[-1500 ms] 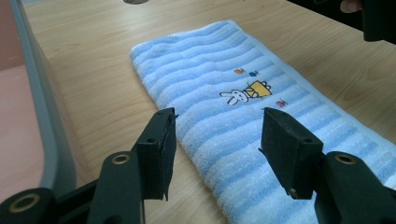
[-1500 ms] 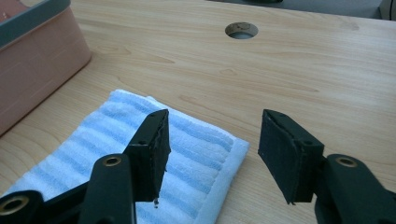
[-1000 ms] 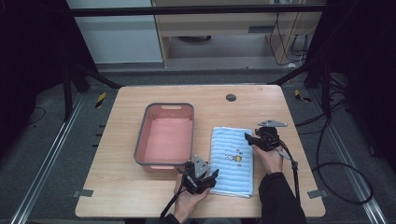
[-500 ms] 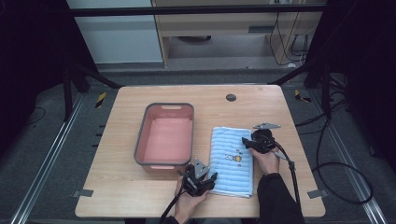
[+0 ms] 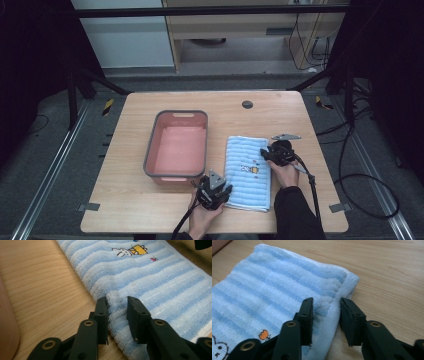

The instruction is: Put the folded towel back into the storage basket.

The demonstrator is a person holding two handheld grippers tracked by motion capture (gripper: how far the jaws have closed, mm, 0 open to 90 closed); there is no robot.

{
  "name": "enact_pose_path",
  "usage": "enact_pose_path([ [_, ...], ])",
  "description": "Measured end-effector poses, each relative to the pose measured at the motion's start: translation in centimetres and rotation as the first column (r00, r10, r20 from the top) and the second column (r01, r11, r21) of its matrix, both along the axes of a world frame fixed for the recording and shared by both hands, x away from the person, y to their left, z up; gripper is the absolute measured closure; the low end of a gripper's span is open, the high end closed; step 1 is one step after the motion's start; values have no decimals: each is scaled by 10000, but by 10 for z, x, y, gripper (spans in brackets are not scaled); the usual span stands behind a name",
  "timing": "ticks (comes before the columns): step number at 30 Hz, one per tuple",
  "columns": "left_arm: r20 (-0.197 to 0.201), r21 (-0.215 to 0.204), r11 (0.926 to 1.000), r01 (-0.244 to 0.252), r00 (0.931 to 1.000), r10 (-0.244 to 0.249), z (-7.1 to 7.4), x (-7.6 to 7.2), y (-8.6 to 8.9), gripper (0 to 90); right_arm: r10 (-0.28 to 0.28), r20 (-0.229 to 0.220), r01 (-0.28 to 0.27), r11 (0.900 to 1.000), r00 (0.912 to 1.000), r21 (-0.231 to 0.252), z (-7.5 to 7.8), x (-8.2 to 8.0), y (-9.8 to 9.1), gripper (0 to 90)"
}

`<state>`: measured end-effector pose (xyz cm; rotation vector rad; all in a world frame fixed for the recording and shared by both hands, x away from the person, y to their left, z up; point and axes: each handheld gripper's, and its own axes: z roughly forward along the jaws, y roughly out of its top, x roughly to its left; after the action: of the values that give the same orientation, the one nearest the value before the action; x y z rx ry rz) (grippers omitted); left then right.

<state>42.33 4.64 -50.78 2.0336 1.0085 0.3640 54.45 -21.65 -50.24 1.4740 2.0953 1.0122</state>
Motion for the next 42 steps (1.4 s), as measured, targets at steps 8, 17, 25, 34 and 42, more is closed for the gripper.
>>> enact_pose_path([
  [8, 170, 56, 10000, 41, 9998, -42, 0, -2, -2, 825, 162, -31, -162, 9999, 9999, -55, 3, -2, 6, 811],
  [17, 362, -507, 9986, 146, 9993, -128, 5, -5, 4, 851, 437, 480, -453, 9984, 9979, 338, 20, -12, 3, 829],
  [25, 785, -865, 9957, 337, 9966, -269, 25, -11, 7, 852, 666, 1096, -722, 9962, 9917, 482, 40, -21, 5, 831],
  [34, 1175, -1238, 9907, 566, 9922, -420, 47, -15, 12, 851, 653, 1775, -770, 9952, 9820, 600, 64, -31, 4, 831],
  [42, 1497, -1316, 9898, 549, 9881, -350, 62, -18, 16, 851, 677, 2268, -843, 9944, 9716, 643, 80, -37, 5, 831],
])
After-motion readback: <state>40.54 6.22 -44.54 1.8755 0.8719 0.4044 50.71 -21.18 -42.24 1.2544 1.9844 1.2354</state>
